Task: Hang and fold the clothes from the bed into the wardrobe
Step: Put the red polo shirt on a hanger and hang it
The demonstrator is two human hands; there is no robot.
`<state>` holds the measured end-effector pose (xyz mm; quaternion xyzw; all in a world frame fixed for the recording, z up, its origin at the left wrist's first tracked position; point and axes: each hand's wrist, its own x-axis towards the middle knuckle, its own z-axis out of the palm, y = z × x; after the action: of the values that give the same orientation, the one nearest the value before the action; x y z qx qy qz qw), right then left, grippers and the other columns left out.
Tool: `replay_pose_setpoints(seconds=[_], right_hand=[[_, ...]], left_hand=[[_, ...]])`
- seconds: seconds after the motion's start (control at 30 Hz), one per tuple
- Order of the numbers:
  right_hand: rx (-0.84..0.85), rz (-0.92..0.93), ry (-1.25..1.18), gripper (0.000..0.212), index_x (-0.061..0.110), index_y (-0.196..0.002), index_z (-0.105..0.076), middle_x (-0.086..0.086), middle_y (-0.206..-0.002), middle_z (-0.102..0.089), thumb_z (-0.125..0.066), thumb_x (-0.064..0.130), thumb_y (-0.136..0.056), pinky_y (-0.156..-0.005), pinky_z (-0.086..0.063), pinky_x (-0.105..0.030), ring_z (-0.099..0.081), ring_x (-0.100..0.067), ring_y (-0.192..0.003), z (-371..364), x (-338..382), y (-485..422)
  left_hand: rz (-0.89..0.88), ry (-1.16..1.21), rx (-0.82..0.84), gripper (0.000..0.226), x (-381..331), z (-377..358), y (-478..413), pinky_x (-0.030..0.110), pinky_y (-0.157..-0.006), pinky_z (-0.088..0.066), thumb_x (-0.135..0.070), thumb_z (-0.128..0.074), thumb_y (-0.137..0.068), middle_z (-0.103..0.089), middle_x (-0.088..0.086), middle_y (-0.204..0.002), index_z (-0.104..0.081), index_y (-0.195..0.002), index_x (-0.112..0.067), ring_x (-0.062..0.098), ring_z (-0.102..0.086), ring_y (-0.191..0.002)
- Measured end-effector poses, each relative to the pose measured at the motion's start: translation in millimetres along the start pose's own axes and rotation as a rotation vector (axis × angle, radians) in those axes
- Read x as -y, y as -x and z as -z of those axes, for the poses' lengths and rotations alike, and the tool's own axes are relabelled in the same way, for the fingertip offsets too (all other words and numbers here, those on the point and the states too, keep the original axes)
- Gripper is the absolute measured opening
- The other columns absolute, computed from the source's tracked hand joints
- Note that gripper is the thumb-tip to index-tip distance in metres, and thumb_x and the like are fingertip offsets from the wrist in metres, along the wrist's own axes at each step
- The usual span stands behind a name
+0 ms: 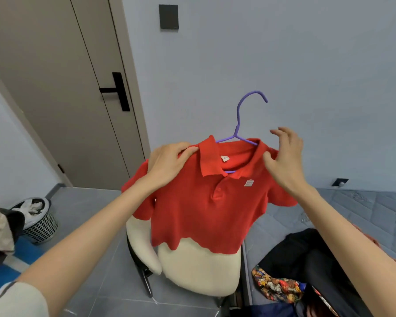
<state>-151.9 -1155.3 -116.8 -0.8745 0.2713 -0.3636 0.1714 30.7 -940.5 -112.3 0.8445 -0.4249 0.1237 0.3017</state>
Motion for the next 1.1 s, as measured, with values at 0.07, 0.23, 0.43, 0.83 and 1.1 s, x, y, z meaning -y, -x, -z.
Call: replay_pose_setpoints(seconds=[0.07,0.23,0.43,0.83,1.1], right_hand=[[0.232,0.034,0.075,0.034,0.009,-0.119,-0.054,-0.01,-0.117,-0.058,-0.051,0.012,-0.086,-0.101,-0.032,-0.041,-0.05,-0.03,-0.113,-7.3,-5.2,3.9],[0.27,0.046,-0.143,0.014,0.017,-0.085,-0.042,0.001,-0.082,-0.047,-0.044,0.006,-0.093,-0.075,-0.034,-0.038,-0.045,-0.025,-0.081,-23.5,13.7,12.0],[0.211,-0.014,-0.267,0.01,0.016,-0.086,-0.045,0.009,-0.077,-0.047,-0.047,0.007,-0.091,-0.082,-0.025,-0.034,-0.044,-0.02,-0.082,-27.8,37.0,9.4],[0.234,0.116,-0.414,0.011,0.016,-0.091,-0.054,0.0,-0.073,-0.056,-0.056,0.009,-0.083,-0.078,-0.022,-0.027,-0.049,-0.019,-0.067,-18.0,102.4,-7.4],[0.446,0.481,-0.626,0.014,0.028,-0.094,-0.054,0.014,-0.076,-0.057,-0.06,0.017,-0.086,-0.073,-0.04,-0.029,-0.05,-0.004,-0.067,-6.6,161.8,-2.6]], left_hand=[[-0.042,-0.031,0.001,0.04,10.4,6.1,2.2,0.027,-0.061,-0.035,-0.054,-0.039,-0.095,-0.065,-0.009,-0.075,-0.064,-0.087,-0.024,0.011,-0.06,-0.078],[-0.163,-0.009,0.067,0.041,27.6,21.2,5.1,0.026,-0.069,-0.027,-0.048,-0.038,-0.098,-0.065,-0.007,-0.08,-0.066,-0.087,-0.02,0.01,-0.058,-0.08],[-0.136,0.001,0.092,0.032,62.5,44.5,21.7,0.033,-0.08,-0.04,-0.044,-0.043,-0.098,-0.062,-0.016,-0.086,-0.07,-0.1,-0.026,0.008,-0.056,-0.086],[-0.198,-0.226,0.002,0.039,-6.8,96.3,39.1,0.034,-0.089,-0.039,-0.048,-0.041,-0.097,-0.065,-0.007,-0.107,-0.062,-0.117,-0.023,0.017,-0.057,-0.099],[0.096,-0.117,-0.014,0.036,-29.0,155.5,78.7,0.029,-0.069,-0.044,-0.038,-0.039,-0.101,-0.063,-0.014,-0.057,-0.058,-0.073,-0.024,0.001,-0.057,-0.061]])
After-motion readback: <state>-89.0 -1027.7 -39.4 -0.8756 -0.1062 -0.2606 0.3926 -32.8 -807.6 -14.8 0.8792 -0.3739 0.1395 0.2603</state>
